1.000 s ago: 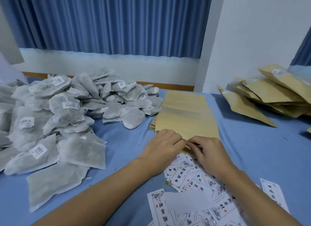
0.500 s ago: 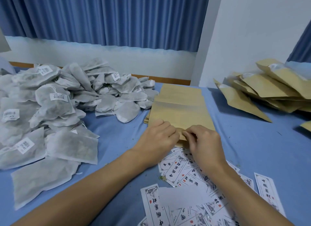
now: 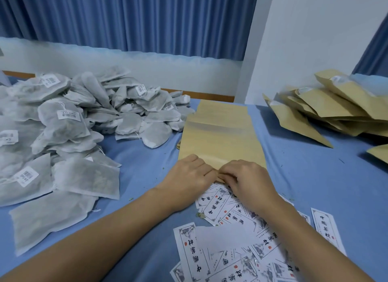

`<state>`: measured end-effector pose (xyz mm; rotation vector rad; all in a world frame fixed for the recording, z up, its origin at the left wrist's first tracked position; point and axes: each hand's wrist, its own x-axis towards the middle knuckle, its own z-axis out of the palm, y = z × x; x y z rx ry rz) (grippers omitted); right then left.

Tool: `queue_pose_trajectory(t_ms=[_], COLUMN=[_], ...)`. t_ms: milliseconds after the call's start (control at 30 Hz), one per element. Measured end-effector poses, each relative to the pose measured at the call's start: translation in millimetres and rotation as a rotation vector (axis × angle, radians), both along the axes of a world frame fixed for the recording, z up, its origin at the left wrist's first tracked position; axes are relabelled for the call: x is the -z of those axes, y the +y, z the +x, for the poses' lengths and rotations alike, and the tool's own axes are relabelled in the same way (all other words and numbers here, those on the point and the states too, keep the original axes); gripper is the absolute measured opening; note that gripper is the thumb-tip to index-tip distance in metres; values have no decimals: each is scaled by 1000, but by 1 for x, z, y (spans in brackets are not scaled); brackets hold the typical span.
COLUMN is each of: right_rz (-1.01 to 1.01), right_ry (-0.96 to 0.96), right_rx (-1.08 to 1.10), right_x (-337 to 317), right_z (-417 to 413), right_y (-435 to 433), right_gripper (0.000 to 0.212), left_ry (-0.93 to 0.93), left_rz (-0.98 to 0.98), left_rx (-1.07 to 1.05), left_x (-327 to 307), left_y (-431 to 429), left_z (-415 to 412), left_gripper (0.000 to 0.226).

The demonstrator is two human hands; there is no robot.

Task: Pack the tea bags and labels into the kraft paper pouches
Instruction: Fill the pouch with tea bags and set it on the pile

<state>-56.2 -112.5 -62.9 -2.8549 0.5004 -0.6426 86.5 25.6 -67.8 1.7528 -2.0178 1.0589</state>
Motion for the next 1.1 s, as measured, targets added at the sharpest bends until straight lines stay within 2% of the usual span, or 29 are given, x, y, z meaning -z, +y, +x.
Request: queue_pose_trajectory(t_ms=[167,267,400,500,600,700,800,900,1000,1067,1100], right_rz=[-38,-12,39,34,-22,-86,-80,-49,-88,-82,-103], right_ry=[-157,-289,-458,-500,-453,-409,-340,-70,65,52,21], right_rx=[51,38,149,169,106,81,72,189,332,414,416], right_x=[-1,1,1,-1,1,-1,-3,-3,-5,-9,-10], right_z=[2,1,3,0,0,3,5,5,1,-1,0], right_y=[1,1,-12,-17,-9,2,11,10,0,-4,-5], right_gripper=[19,12,15,11,7,7,19,50,34,40,42], left_ry=[80,132,-1,15,74,277,394,384,373,413,460], left_rz=[-55,-76,38,68,115,117,190,313,353,307,294], left_rx=[-14,-56,-26,-36,-121,-153,-253,-411,-446,-418,-420], left_x=[-9,-13,0,2,-3,-5,-4,0,5,-1,-6], left_y=[0,-1,-3,-6,-7,-10,-22,-37,-44,-49,-55], left_z=[-5,-6,-16,-17,-16,-26,-35,-35,-30,-28,-27], left_gripper=[16,29,20,20,18,8,8,26,26,17,20])
